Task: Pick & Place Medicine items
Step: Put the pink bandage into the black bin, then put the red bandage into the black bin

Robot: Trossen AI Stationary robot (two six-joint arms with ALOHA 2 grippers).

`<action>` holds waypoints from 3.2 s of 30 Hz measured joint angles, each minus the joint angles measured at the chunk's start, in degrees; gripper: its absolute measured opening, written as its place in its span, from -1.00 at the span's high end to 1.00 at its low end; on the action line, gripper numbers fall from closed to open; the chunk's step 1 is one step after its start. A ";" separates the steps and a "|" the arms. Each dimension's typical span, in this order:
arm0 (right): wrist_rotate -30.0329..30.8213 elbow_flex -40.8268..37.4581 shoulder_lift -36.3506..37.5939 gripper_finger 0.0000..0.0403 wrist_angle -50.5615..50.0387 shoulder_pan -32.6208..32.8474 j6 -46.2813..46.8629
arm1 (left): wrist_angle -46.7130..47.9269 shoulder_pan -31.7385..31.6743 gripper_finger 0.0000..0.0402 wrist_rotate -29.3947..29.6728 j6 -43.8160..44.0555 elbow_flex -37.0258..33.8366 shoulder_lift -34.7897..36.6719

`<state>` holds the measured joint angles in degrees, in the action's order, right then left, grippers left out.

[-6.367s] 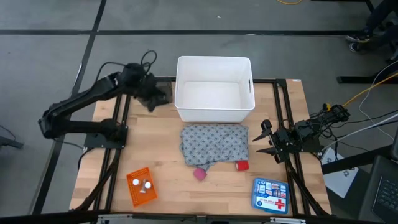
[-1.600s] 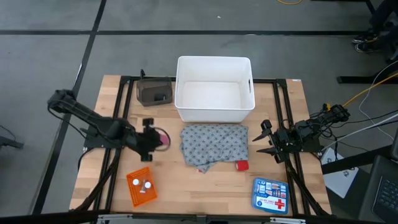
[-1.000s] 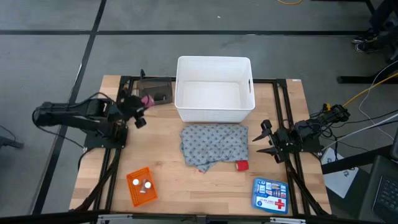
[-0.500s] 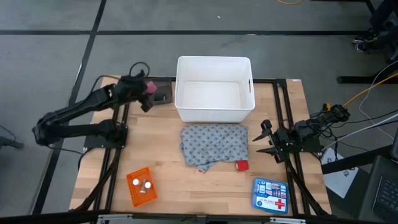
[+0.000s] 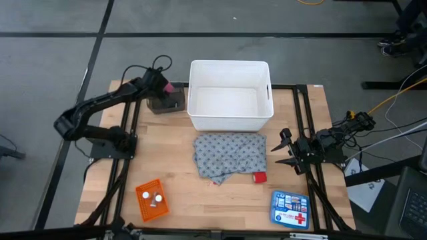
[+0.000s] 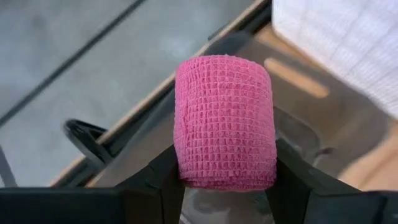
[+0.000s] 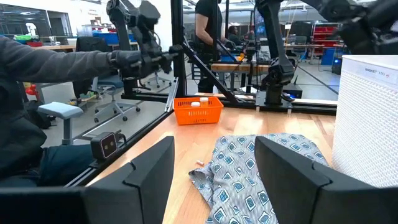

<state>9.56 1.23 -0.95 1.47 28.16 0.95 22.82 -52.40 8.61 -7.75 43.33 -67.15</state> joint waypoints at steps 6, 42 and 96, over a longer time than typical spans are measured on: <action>0.00 0.00 0.01 -0.11 -0.01 0.00 0.00 | -2.65 -2.87 0.12 -0.90 -0.42 -0.01 -6.88; 0.00 0.00 0.01 -0.11 -0.01 0.00 0.00 | -5.02 4.66 -0.31 -36.25 9.90 -0.02 14.88; 0.00 0.00 0.01 -0.11 0.00 0.00 0.00 | -30.37 71.16 -0.31 8.29 10.34 29.92 -35.90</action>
<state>9.56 1.23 -0.94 1.47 28.16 0.95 -7.55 18.76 16.90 2.59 73.25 -103.05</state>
